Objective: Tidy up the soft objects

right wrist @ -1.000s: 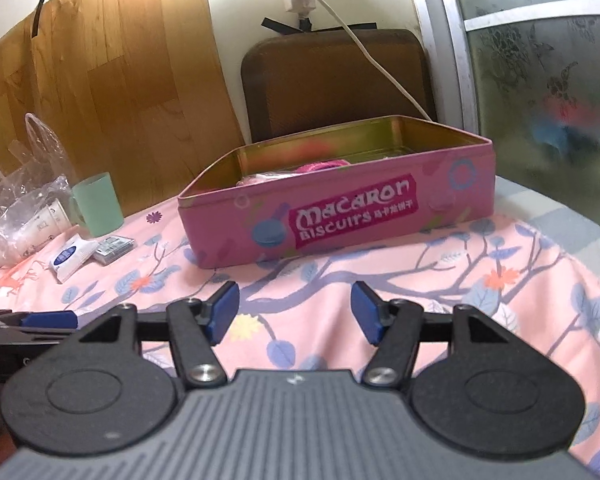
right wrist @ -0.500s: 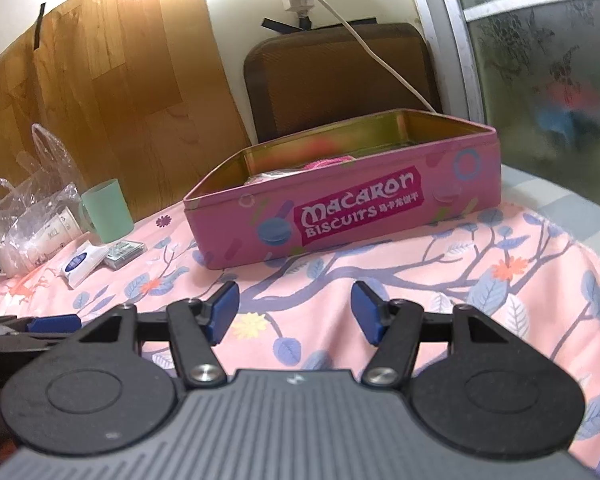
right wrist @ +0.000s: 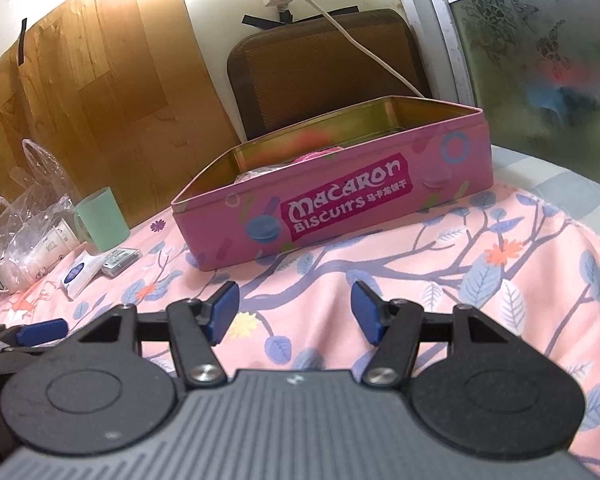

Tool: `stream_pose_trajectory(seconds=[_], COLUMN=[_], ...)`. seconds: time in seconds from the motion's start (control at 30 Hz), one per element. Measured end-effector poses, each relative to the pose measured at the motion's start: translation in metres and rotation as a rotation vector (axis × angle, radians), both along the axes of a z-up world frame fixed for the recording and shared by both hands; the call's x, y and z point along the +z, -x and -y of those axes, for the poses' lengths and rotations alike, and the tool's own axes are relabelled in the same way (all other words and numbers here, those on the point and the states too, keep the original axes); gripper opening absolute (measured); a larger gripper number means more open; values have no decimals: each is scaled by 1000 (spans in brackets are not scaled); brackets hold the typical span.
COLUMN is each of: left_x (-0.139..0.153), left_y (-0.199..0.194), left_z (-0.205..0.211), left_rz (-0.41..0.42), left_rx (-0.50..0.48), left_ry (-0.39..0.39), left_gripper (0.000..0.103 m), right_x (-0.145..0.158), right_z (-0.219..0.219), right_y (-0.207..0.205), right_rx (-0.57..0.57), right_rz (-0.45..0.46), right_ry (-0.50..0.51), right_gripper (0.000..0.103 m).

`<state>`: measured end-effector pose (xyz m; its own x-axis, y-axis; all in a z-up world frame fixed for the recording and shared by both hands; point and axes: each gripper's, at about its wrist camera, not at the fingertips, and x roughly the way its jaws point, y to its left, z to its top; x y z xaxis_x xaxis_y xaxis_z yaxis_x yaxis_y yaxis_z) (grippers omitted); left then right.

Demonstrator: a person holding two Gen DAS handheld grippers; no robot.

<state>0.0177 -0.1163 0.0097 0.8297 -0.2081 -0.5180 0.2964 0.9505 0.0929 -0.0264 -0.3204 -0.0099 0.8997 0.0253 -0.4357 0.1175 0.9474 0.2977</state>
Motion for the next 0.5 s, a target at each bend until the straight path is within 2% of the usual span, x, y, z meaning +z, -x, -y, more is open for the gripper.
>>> stream_pose_trajectory(seconds=[0.3,0.5], left_x=[2,2], left_y=[2,4], left_z=[-5,-3], left_rz=[7,17], left_rx=[4,19], left_ry=[41,22], left_gripper=[103,103], right_x=[-1,-1], right_z=[2,5], right_y=[-1,-2], right_rx=[-13,-20], right_rz=[-12,-21], right_ry=[-6,-9], right_gripper=[65,65])
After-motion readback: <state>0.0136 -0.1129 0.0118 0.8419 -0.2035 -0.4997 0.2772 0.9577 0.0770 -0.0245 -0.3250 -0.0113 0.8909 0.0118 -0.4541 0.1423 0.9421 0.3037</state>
